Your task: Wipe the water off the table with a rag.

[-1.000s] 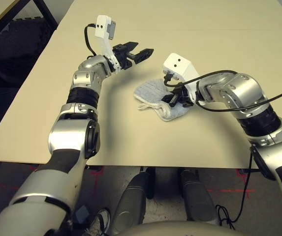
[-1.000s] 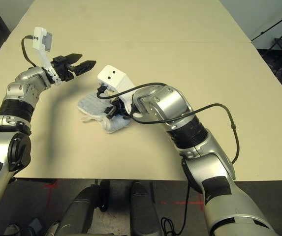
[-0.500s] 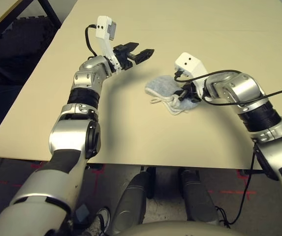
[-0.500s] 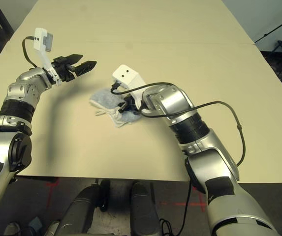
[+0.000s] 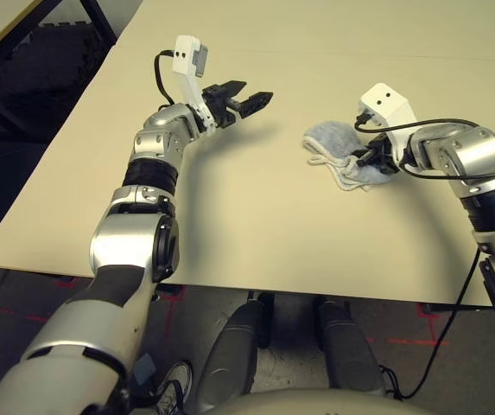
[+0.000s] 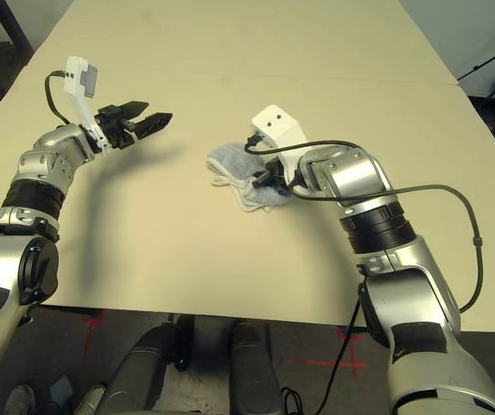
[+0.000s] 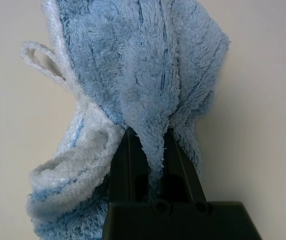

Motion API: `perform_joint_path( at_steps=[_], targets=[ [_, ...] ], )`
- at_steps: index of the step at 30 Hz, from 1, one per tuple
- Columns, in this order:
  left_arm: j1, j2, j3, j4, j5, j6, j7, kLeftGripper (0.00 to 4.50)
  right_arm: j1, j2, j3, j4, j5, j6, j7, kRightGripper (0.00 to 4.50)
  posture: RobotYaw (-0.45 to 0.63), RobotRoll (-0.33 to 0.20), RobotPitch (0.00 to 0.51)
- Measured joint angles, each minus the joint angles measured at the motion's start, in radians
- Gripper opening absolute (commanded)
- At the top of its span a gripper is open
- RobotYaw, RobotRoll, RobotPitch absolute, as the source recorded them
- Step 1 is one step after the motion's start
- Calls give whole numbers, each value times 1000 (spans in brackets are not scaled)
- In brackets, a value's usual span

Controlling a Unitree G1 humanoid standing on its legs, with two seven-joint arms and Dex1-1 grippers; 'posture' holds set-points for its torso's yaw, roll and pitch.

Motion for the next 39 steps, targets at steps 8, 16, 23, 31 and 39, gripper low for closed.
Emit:
perform_joint_path(
  at_steps=[8, 16, 23, 31, 39],
  targets=[
    [0, -1, 0, 0, 0, 1, 0, 4500, 23, -68, -45, 50, -6, -17, 0, 97, -147, 0, 270],
    [0, -3, 0, 0, 0, 10, 0, 4500, 55, -134, -109, 106, -36, -36, -5, 97, -147, 0, 270],
    [1, -3, 16, -1, -5, 4, 32, 4500, -22, -203, -325, 214, -89, -76, -220, 96, -138, 0, 267],
    [4, 15, 89, 77, 3, -192, 266, 4500, 54, -343, -501, 209, -99, -89, -258, 96, -145, 0, 251],
    [-1, 40, 114, 181, 26, -308, 441, 4500, 204, -307, -551, 114, -25, 11, -200, 96, -150, 0, 250]
  ],
)
